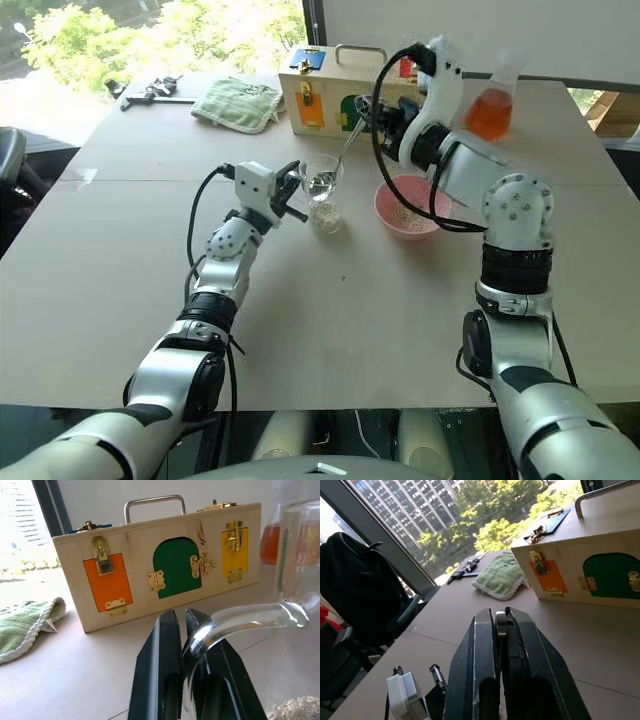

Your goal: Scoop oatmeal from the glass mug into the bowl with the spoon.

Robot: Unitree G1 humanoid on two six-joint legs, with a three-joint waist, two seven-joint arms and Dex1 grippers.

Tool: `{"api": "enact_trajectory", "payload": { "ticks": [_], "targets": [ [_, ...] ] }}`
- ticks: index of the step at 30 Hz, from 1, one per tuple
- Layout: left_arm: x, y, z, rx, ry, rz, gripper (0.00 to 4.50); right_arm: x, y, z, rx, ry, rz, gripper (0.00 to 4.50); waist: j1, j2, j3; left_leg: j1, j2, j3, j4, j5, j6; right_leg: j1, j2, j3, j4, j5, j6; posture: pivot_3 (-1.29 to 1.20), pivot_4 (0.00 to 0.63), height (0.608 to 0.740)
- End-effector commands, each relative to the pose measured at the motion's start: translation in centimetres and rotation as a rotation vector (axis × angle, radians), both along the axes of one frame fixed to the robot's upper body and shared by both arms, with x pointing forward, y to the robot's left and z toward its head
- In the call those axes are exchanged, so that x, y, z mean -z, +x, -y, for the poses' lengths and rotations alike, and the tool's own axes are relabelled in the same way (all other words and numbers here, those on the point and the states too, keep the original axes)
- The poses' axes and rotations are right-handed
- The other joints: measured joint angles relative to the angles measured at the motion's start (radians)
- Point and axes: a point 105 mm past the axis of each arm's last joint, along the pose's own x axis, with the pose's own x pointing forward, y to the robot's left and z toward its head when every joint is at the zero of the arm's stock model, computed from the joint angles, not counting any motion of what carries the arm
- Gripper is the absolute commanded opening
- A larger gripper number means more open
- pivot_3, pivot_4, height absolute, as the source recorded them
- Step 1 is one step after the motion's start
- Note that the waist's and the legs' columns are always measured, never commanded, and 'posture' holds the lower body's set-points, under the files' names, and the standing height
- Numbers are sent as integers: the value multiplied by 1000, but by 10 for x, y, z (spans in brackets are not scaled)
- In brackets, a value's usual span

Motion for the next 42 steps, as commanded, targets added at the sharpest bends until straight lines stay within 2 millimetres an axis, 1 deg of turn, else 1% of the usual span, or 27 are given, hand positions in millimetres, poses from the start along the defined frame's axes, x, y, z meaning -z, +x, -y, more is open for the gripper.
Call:
{"api": "enact_trajectory", "payload": {
  "ticks": [1,2,3,4,5,6,8,9,10,16,19,21,22,23,24,27,30,37,42],
  "targets": [
    [-21,-3,-9,-28,-73,67,23,-14,-13,-9,-60,-73,159,354,-1,0,0,0,0,0,0,0,0,0,0,0,0,0,0,0,150,740],
    [-22,-4,-10,-31,-89,69,14,-15,-18,-14,-98,-90,185,720,-1,0,0,0,0,0,0,0,0,0,0,0,0,0,0,0,150,740],
    [-22,-4,-11,-31,-103,71,14,-16,-21,-16,-116,-90,197,921,-1,0,0,0,0,0,0,0,0,0,0,0,0,0,0,0,150,740],
    [-23,-5,-11,-32,-113,69,14,-17,-22,-17,-118,-83,207,1245,-1,0,0,0,0,0,0,0,0,0,0,0,0,0,0,0,150,740],
    [-22,-5,-12,-35,-115,67,14,-18,-22,-15,-116,-75,211,1841,-1,0,0,0,0,-1,0,0,0,0,0,0,0,0,0,0,150,740],
    [-22,-5,-12,-36,-114,64,14,-19,-23,-14,-120,-65,215,2176,-1,0,0,0,0,-1,0,0,0,0,0,0,0,0,0,0,150,740],
    [-19,-6,-12,-35,-105,58,14,-23,-25,-10,-130,-35,218,3033,0,0,0,0,0,0,0,0,0,0,0,0,0,0,0,0,150,740],
    [-17,-7,-12,-33,-97,54,14,-26,-26,-6,-131,-11,215,3544,1,0,0,0,0,0,0,0,0,0,0,0,0,0,0,0,150,740],
    [-15,-8,-12,-30,-89,49,14,-29,-27,-1,-129,17,215,3925,2,0,0,0,0,-1,1,0,0,0,0,0,0,0,0,0,150,740],
    [-3,-11,-11,-23,-49,25,14,-40,-22,36,-42,198,173,3925,2,0,0,1,0,0,1,0,0,0,0,0,1,0,0,0,150,740],
    [2,-10,-11,-33,-54,7,14,-36,-19,51,5,266,132,3925,1,0,0,1,0,0,1,0,0,0,0,0,1,0,0,0,150,740],
    [6,-9,-11,-40,-63,-6,821,-29,-19,56,29,263,113,3950,2,0,0,1,0,0,1,0,0,0,0,0,2,0,0,0,150,740],
    [8,-9,-11,-36,-66,-15,1103,-27,-19,57,37,262,105,3950,1,0,0,1,0,0,1,0,0,0,0,0,2,0,0,0,150,740],
    [9,-10,-10,-32,-65,-20,1604,-25,-19,58,42,263,100,3950,1,0,0,1,0,0,1,0,0,0,0,1,2,0,0,0,150,740],
    [10,-10,-10,-30,-64,-23,1837,-24,-19,58,46,264,96,3950,0,0,0,2,0,1,1,0,0,0,0,1,3,0,0,0,150,740],
    [12,-11,-10,-32,-52,-22,3322,-22,-20,59,55,266,89,3950,1,0,0,2,0,1,1,0,0,0,0,1,3,0,0,0,150,740],
    [15,-14,-11,-32,-29,-20,4479,-21,-20,61,61,267,84,3950,1,0,0,2,0,1,1,0,0,0,0,2,3,0,0,0,150,740],
    [22,-30,-17,-18,5,-27,4479,-17,-24,65,61,258,68,3950,0,0,0,2,1,0,1,0,0,0,0,2,3,0,0,0,150,740],
    [20,-42,-21,-24,11,-27,4479,-12,-29,65,45,250,54,3950,2,0,0,2,1,-3,1,0,0,0,0,3,4,0,0,0,150,740]
  ]
}}
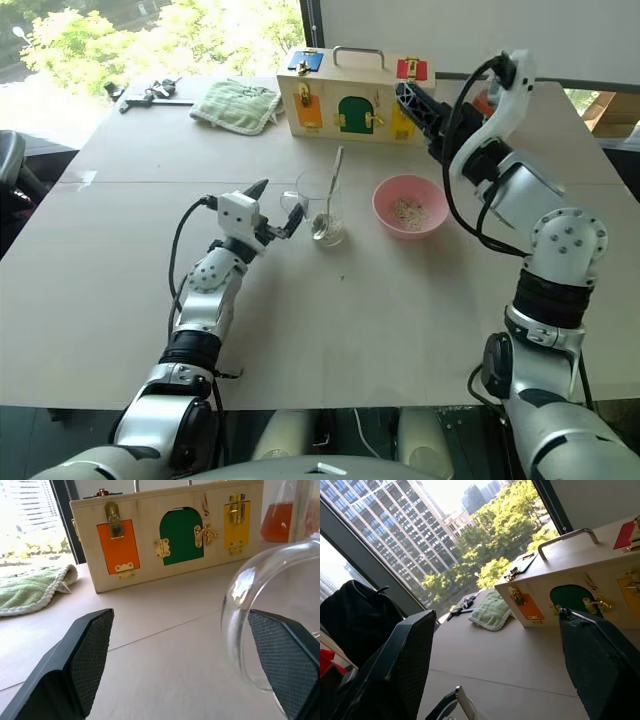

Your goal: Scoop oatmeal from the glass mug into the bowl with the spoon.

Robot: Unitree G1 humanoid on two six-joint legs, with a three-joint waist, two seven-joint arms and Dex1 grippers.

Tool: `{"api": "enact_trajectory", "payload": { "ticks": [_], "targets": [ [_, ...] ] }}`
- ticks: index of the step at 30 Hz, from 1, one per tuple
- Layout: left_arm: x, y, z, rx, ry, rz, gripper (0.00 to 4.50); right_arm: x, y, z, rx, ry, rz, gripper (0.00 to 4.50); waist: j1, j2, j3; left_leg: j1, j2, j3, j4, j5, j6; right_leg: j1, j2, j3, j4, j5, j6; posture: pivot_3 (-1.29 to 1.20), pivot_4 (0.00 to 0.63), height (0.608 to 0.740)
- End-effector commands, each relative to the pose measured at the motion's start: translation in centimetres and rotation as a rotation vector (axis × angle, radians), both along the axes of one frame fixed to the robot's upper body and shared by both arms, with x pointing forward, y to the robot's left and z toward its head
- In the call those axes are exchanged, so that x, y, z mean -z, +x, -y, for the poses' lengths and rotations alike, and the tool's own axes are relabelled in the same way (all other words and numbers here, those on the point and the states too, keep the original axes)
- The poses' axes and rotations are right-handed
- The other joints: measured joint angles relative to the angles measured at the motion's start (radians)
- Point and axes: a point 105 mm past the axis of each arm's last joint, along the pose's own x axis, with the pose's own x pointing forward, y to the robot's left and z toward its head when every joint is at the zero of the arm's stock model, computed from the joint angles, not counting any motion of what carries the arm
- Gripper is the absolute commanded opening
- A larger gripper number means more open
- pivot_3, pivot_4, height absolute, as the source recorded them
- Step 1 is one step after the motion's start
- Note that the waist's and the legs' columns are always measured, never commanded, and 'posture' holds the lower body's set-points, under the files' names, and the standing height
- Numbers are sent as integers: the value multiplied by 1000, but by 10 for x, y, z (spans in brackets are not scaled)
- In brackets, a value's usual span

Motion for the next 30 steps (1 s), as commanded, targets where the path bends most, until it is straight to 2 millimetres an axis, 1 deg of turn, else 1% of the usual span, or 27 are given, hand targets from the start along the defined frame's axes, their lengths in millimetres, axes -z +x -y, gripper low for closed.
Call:
{"api": "enact_trajectory", "payload": {
  "ticks": [1,5,8,9,11,12,14,17,18,19,21,24,27,30],
  "targets": [
    [-12,-8,-1,3,9,33,4479,-10,-12,2,-23,2,51,3950,0,0,0,0,0,0,0,0,0,0,0,0,0,0,0,0,150,740],
    [-19,-18,-4,-2,-3,40,4479,-7,-19,-1,-54,-22,61,3950,1,0,0,0,0,-1,0,0,0,0,0,0,0,0,0,0,150,740],
    [-26,-30,-9,-5,-16,41,4479,3,-30,-2,-85,-65,71,3950,1,0,0,0,1,-2,0,0,0,0,0,0,0,0,0,0,150,740],
    [-26,-39,-14,-8,-46,8,4479,19,-34,2,-76,-141,56,3950,1,-1,0,0,2,-2,0,0,0,0,0,0,0,0,0,0,150,740],
    [-19,-64,-19,3,-45,-83,4479,70,-44,14,-40,-414,-16,3950,3,-1,-1,-2,4,-4,-1,0,1,1,0,-1,-4,0,0,0,150,740],
    [-13,-75,-20,13,-25,-128,4479,91,-51,20,-43,-515,-42,3950,3,-1,-1,-1,4,-4,-2,-1,1,2,-1,0,-6,0,0,0,150,740],
    [-3,-93,-23,27,4,-206,4479,124,-62,29,-48,-613,-70,3950,5,-1,-1,-1,3,-4,-2,-1,2,2,-1,1,-7,0,0,0,150,740],
    [9,-115,-30,29,-3,-293,4479,163,-80,40,-64,-707,-65,3950,5,1,0,1,3,-4,-2,-1,2,2,0,1,-5,0,0,0,150,740],
    [14,-123,-31,32,5,-318,4479,174,-88,41,-79,-752,-30,3950,4,0,0,3,3,-4,-2,-2,3,3,1,1,-4,0,0,0,150,740],
    [18,-130,-32,37,9,-343,4479,181,-95,43,-90,-778,4,3950,5,0,0,6,4,-4,-2,-3,6,7,2,1,-5,0,0,0,150,740],
    [27,-142,-31,50,21,-382,4479,188,-103,46,-94,-775,50,3950,1,0,-1,17,5,-4,-3,-4,6,17,2,1,-7,-1,0,0,150,740],
    [39,-156,-30,78,69,-410,4479,196,-110,53,-87,-736,52,3950,1,0,-1,18,6,-3,-2,-4,6,18,3,3,-6,-2,1,0,150,740],
    [45,-161,-30,94,95,-413,4479,202,-117,57,-75,-711,54,3950,7,0,-1,19,7,-3,-2,-4,6,18,3,3,-6,-1,-1,0,150,740],
    [44,-159,-27,114,91,-391,4479,207,-120,57,-85,-729,70,3950,14,0,-1,18,7,-3,-2,-4,6,17,3,3,-7,0,-1,0,150,740]
  ]
}}
